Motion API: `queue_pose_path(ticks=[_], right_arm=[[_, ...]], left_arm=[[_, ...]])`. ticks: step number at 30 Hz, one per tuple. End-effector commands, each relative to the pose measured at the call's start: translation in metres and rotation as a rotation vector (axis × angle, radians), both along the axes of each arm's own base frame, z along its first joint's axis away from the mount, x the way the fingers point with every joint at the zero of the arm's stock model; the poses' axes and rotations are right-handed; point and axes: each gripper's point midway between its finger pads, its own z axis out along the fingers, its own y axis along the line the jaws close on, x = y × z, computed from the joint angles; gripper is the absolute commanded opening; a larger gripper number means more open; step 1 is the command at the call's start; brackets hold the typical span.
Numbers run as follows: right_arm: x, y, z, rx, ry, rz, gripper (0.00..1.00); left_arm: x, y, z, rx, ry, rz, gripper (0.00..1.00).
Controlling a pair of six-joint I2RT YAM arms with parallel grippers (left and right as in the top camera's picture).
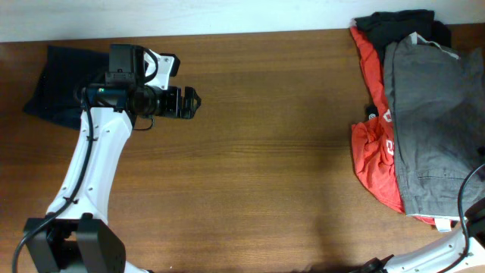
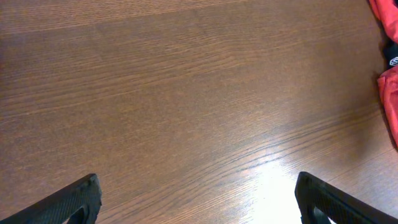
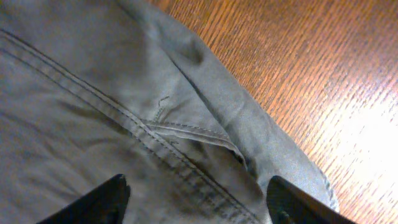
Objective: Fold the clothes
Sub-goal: 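Grasp the grey shorts with the right gripper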
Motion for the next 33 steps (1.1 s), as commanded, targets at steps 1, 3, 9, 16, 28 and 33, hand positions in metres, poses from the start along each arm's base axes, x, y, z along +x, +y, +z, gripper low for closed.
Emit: queue_pose_path(ticks=[1, 3, 9, 16, 28, 33], right_arm=[[-0.006, 0.005, -0.014, 0.006, 0.035, 0.013, 0.67], [-0.008, 0.005, -0.016, 0.005, 0.047, 0.01, 0.66], [-0.01, 0.006, -0.023, 0.01, 0.059, 0.018, 0.66], [-0.01, 0.007, -0.032, 0.019, 0.067, 0.025, 0.17], [0.045, 0.02, 0.034, 0.097, -0.211, 0.094, 0.04], [0.106, 0.082, 0.138, 0.157, -0.457, 0.282, 0.04]], left_arm=[[0.005, -0.003, 0.006, 0.0, -0.024, -0.024, 0.99], [0.004, -0.003, 0.006, 0.0, -0.023, -0.024, 0.99], [0.005, -0.003, 0.006, 0.0, -0.024, -0.024, 0.99], [0.005, -0.003, 0.006, 0.0, -0.024, -0.024, 0.99], [0.005, -0.003, 0.006, -0.001, -0.024, -0.024, 0.99], [0.005, -0.003, 0.008, -0.001, -0.029, -0.023, 0.99]])
